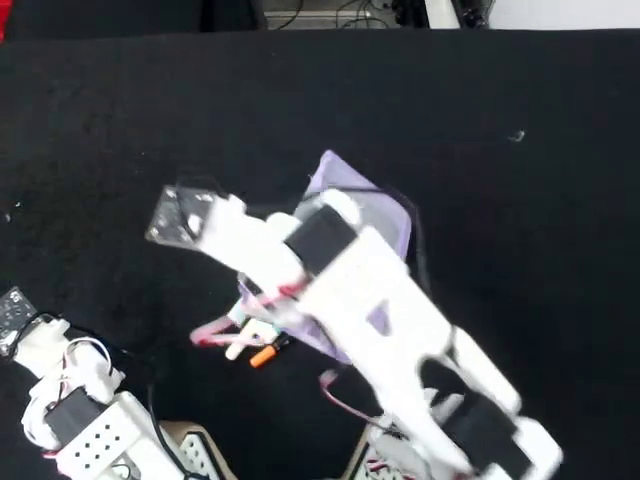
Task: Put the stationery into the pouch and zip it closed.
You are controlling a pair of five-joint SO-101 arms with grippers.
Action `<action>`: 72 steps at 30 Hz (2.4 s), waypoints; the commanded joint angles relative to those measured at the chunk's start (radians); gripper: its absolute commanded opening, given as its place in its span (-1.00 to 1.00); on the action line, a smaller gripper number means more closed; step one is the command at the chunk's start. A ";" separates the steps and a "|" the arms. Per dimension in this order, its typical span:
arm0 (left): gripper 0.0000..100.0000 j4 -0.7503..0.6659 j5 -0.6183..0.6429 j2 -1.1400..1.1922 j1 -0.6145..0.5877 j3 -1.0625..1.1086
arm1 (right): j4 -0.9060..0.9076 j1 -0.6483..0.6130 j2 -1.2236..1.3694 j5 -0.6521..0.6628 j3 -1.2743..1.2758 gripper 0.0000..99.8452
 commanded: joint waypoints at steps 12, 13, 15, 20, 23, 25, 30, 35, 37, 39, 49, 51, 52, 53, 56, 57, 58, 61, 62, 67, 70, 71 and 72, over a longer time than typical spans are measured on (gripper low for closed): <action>-0.94 0.006 -0.002 -0.006 0.358 0.022 | -0.178 0.242 -0.625 0.002 0.512 -0.98; -0.94 0.006 -0.002 -0.006 0.401 0.022 | -0.186 0.253 -0.631 0.002 0.526 -0.98; -0.94 0.006 -0.002 -0.006 0.481 0.022 | -0.190 0.261 -0.638 0.002 0.549 -0.98; -0.94 0.005 -0.006 -0.006 0.684 0.022 | -0.190 0.265 -0.642 -0.008 0.575 -0.98; -0.93 -0.002 -0.008 -0.006 0.789 0.013 | -0.189 0.265 -0.642 -0.008 0.582 -0.98; -0.93 -0.037 -0.008 -0.009 0.852 -0.010 | -0.186 0.267 -0.642 -0.008 0.582 -0.98; -0.93 -0.180 -0.009 -0.009 0.983 -0.125 | -0.192 0.267 -0.642 -0.005 0.615 -0.98; -0.92 -0.178 -0.025 -0.009 1.082 -0.315 | -0.193 0.373 -0.644 0.000 0.616 -0.98; -0.83 -0.135 -0.075 -0.009 1.139 -0.377 | -0.193 0.402 -0.644 0.002 0.616 -0.98; -0.68 -0.095 -0.100 -0.009 1.196 -0.389 | -0.199 0.407 -0.644 0.002 0.618 -0.98; -0.41 -0.069 -0.100 -0.009 1.420 -0.400 | -0.265 0.407 -0.644 0.000 0.674 -0.98; -0.41 -0.101 -0.100 -0.009 1.446 -0.392 | -0.265 0.407 -0.644 0.002 0.677 -0.98; -0.41 -0.120 -0.098 -0.009 1.452 -0.387 | -0.265 0.407 -0.644 0.002 0.677 -0.98; -0.41 -0.141 -0.098 -0.009 1.452 -0.380 | -0.264 0.407 -0.644 0.002 0.677 -0.98; -0.41 -0.235 -0.104 -0.009 1.449 -0.323 | -0.264 0.407 -0.644 0.002 0.677 -0.98; -0.41 -0.262 -0.106 -0.009 1.449 -0.298 | -0.262 0.407 -0.644 0.002 0.677 -0.98; -0.41 -0.288 -0.106 -0.009 1.449 -0.272 | -0.262 0.407 -0.644 0.002 0.677 -0.98; -0.41 -0.367 -0.106 -0.009 1.446 -0.197 | -0.261 0.407 -0.644 0.002 0.677 -0.98; -0.41 -0.391 -0.106 -0.009 1.432 -0.176 | -0.261 0.407 -0.644 0.002 0.677 -0.98; -0.41 -0.520 -0.100 -0.009 1.305 -0.116 | -0.258 0.407 -0.644 0.002 0.677 -0.98; -0.41 -0.549 -0.100 -0.008 1.260 -0.114 | -0.258 0.407 -0.644 0.002 0.677 -0.98; -0.41 -0.557 -0.100 -0.008 1.259 -0.116 | -0.258 0.405 -0.644 0.002 0.677 -0.98; -0.41 -0.568 -0.100 -0.008 1.264 -0.116 | -0.258 0.405 -0.644 0.002 0.679 -0.98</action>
